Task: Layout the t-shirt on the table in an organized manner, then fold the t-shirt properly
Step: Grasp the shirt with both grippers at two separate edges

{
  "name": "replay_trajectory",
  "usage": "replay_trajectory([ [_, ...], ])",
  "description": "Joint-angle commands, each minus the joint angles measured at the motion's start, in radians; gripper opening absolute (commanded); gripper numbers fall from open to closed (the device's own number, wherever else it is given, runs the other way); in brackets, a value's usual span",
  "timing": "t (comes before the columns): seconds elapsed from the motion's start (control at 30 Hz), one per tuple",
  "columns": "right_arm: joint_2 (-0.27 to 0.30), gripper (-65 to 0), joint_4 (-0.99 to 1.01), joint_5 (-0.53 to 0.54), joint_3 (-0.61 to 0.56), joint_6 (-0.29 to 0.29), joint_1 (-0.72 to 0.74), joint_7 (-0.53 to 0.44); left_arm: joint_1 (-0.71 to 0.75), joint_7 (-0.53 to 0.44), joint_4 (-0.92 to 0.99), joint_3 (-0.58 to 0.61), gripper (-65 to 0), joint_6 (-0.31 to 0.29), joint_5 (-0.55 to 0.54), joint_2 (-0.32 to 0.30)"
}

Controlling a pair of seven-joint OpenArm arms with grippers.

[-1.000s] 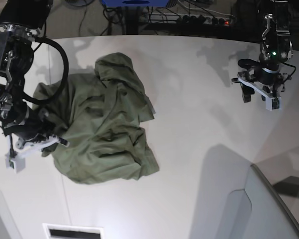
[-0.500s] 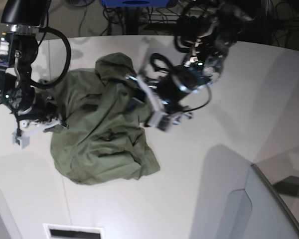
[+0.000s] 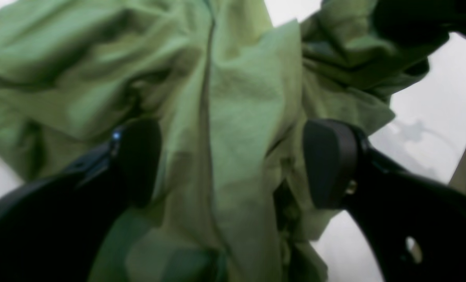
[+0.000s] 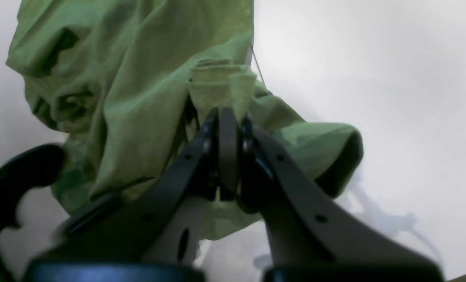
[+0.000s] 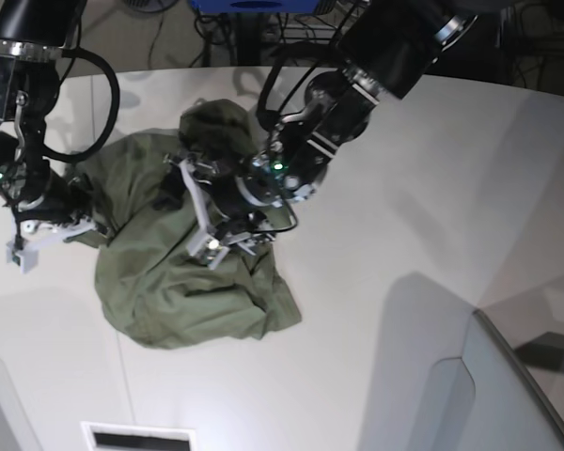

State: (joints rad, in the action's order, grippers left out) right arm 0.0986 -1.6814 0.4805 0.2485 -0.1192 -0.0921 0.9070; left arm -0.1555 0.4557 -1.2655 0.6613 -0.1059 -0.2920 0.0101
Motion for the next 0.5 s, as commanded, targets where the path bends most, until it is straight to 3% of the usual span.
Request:
replay_trajectory([
  [0.0,0.008,-64.5,-0.015,0.008,-0.001,0.008,0.016,-0.016,-0.025,-0.019,0.017,0.015,-16.6,-0.005,-0.011,0.027],
  [0.07,0.008,-64.5,-0.015,0.008,-0.002,0.008,0.016,-0.016,-0.051,-0.019,0.099,0.038,-22.7,-0.005,-0.011,0.061],
  [0.13,0.008,-64.5,-0.015,0.008,-0.002,0.008,0.016,-0.016,-0.066,-0.021,0.160,0.035,-35.2,-0.005,-0.011,0.086],
  [0.23,0.011,-64.7,-0.015,0.008,0.004,0.008,0.016,-0.018,-0.082,-0.070,0.192,0.035,-65.0,0.004,-0.011,0.086],
  [0.37,0.013,-64.7,-0.013,0.008,0.005,0.008,0.016,-0.018,-0.100,-0.117,0.146,0.004,-65.0,0.131,-0.019,0.032],
  [0.47,0.013,-64.7,-0.013,0.008,0.005,0.008,0.016,-0.019,-0.094,-0.110,0.037,-0.093,-65.0,0.142,-0.020,-0.022],
])
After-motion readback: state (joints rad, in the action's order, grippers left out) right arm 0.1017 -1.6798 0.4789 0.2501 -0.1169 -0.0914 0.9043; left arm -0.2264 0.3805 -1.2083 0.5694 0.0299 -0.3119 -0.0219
